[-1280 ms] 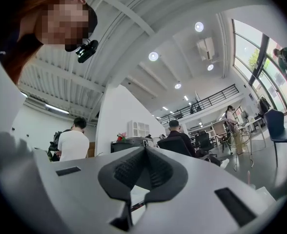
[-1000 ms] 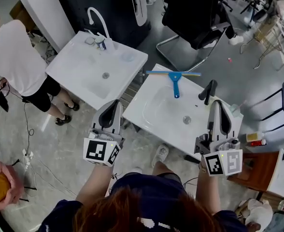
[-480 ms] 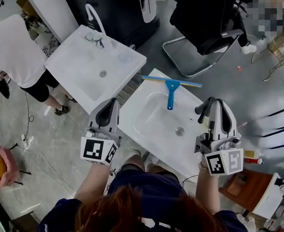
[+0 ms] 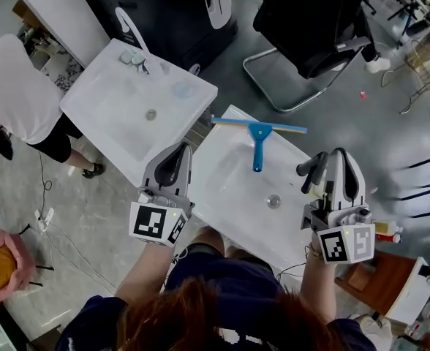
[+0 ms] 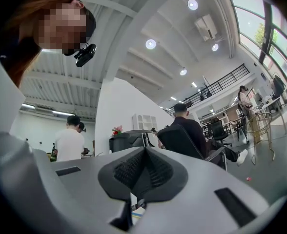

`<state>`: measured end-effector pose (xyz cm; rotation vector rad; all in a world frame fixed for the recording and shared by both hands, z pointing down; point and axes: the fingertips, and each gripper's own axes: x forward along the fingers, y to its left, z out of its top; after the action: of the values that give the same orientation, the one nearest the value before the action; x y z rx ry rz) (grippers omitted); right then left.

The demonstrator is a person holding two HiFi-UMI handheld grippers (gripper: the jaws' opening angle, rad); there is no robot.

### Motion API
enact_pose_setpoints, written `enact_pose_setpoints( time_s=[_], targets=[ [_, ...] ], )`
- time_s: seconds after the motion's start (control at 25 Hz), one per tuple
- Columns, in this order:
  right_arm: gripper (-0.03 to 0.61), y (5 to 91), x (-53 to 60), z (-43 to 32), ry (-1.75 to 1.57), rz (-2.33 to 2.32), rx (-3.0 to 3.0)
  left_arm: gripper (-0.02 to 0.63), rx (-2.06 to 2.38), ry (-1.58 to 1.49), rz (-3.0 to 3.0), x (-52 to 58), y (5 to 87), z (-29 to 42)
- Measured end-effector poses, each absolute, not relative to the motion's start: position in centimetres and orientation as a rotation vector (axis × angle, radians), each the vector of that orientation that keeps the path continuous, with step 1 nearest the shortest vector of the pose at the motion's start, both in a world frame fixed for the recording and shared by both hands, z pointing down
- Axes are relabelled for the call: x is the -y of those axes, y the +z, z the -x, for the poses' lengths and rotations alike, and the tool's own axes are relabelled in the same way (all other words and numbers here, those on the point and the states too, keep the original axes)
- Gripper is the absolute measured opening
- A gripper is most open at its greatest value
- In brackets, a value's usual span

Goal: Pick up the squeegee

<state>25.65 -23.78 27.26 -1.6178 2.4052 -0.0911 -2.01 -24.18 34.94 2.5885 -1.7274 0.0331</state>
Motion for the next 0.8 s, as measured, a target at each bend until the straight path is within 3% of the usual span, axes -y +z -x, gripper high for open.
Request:
enact_pose_setpoints(
  time_s=[0.4, 0.8],
  targets=[
    [0.017, 27.5, 28.4, -23.1, -0.086, 1.777, -2.350, 0.020, 1.516, -0.111, -2.656, 32.0, 33.9, 2.5],
    [0.028, 33.6, 33.1, -20.7, -0.251, 1.851, -2.411, 0.020, 1.494, -0.033, -2.658, 36.0, 36.6, 3.8]
  ],
)
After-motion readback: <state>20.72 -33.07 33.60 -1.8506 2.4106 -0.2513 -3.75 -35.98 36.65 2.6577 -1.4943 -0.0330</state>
